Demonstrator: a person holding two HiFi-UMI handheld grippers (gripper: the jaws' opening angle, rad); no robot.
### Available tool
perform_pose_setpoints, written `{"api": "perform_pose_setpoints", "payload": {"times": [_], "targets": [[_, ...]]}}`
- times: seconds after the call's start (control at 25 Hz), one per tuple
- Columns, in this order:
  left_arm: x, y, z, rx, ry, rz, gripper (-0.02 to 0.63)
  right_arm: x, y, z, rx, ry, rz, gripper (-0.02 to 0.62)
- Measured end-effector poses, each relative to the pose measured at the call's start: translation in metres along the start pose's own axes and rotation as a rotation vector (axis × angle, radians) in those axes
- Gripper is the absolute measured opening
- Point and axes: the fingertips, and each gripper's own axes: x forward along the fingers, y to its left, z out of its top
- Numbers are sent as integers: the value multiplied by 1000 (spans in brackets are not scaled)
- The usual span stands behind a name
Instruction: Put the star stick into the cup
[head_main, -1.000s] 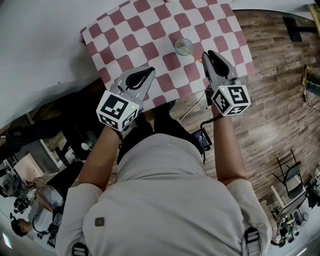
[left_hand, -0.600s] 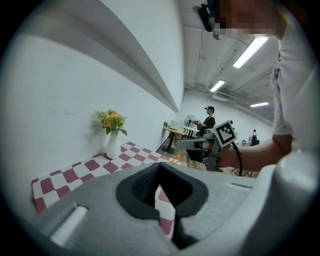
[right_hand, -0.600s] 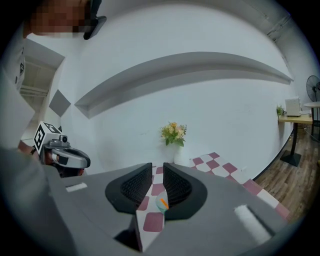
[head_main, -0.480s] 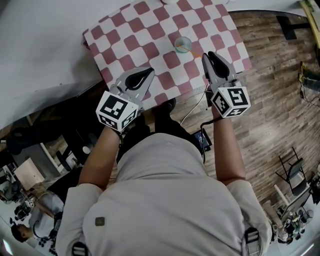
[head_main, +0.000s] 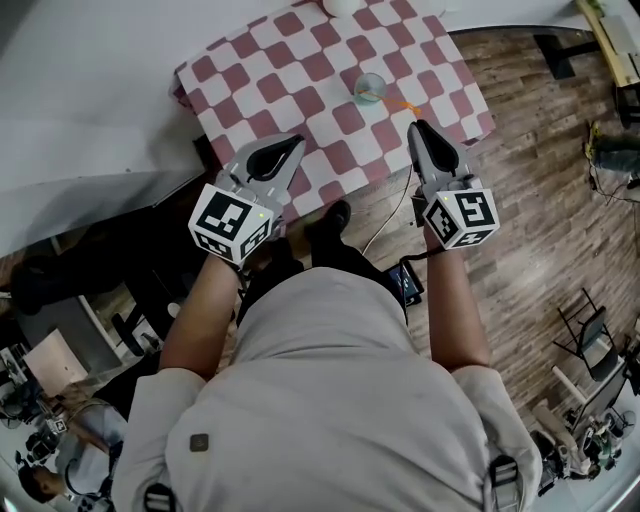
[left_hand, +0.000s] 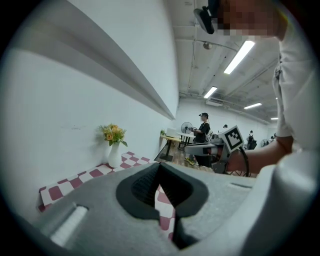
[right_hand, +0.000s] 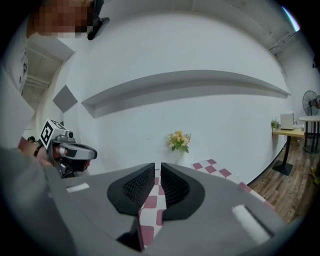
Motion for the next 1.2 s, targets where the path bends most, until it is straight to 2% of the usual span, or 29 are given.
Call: {"api": "perform_pose_setpoints", "payload": {"times": [0.68,1.2], "targets": [[-128,-38,16,70,-101,-84,2,-85,132,15,-83,-55,-39,9],[-182,-62,16,112,-134,-138,2,-129,182,13,-97,-92,-86,9]]}}
